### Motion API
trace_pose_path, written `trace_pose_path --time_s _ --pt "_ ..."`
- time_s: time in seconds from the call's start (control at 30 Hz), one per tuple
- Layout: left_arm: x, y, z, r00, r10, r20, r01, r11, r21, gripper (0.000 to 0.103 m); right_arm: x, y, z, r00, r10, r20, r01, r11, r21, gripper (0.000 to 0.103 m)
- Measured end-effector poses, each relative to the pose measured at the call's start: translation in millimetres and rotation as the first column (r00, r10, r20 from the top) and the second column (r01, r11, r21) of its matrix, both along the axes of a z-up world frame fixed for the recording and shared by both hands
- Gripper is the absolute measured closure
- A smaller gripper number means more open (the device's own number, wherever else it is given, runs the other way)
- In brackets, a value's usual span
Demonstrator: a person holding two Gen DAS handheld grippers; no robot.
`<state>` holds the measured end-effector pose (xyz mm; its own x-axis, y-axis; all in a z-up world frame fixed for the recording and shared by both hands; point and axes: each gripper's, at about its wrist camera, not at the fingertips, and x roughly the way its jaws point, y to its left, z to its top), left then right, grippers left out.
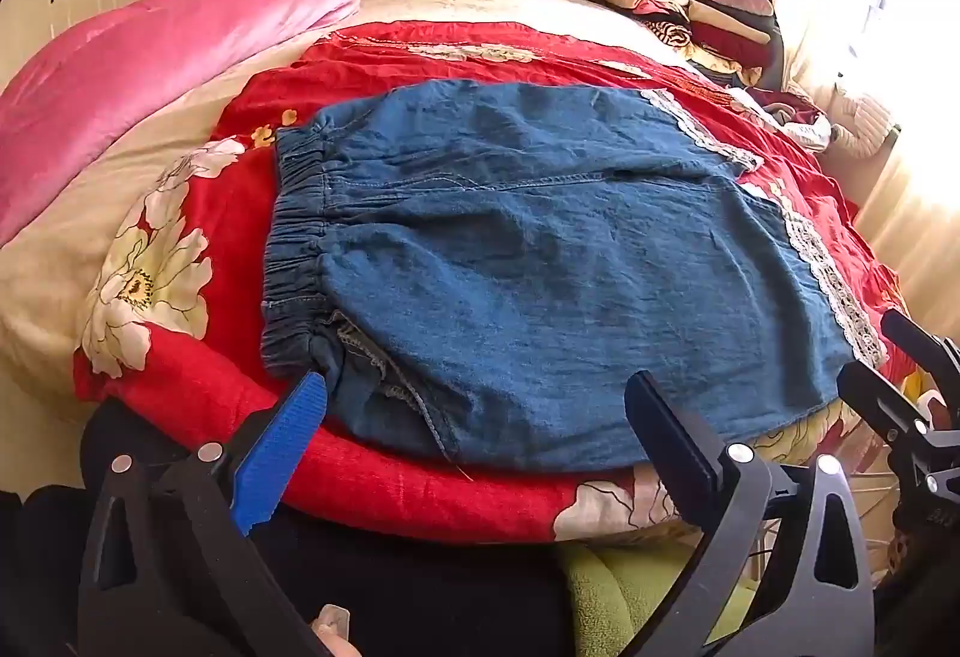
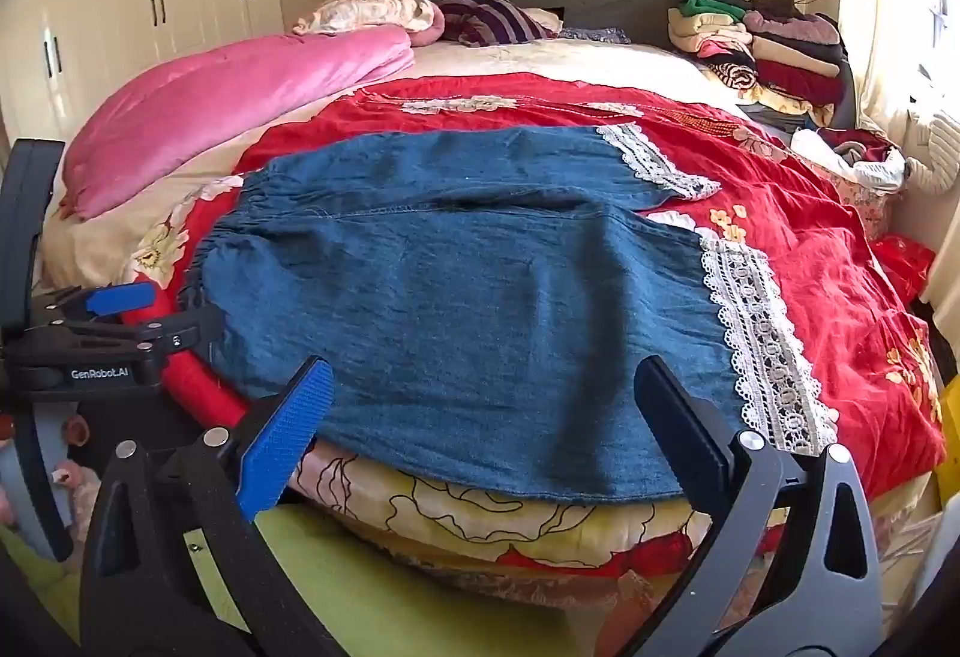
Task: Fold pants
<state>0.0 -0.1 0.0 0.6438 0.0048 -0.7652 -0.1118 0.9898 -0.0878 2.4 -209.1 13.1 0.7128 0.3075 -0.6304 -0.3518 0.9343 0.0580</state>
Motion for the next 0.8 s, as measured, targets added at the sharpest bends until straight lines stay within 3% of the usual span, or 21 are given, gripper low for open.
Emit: trace_pose_path --time_s 0.8 --pt "-3.4 0.8 3.6 1.0 0.004 0.022 -0.004 1.0 -0.002 0.004 -4.2 1.4 -1.4 1.0 -0.002 -0.004 0.002 1.0 -0.008 0.008"
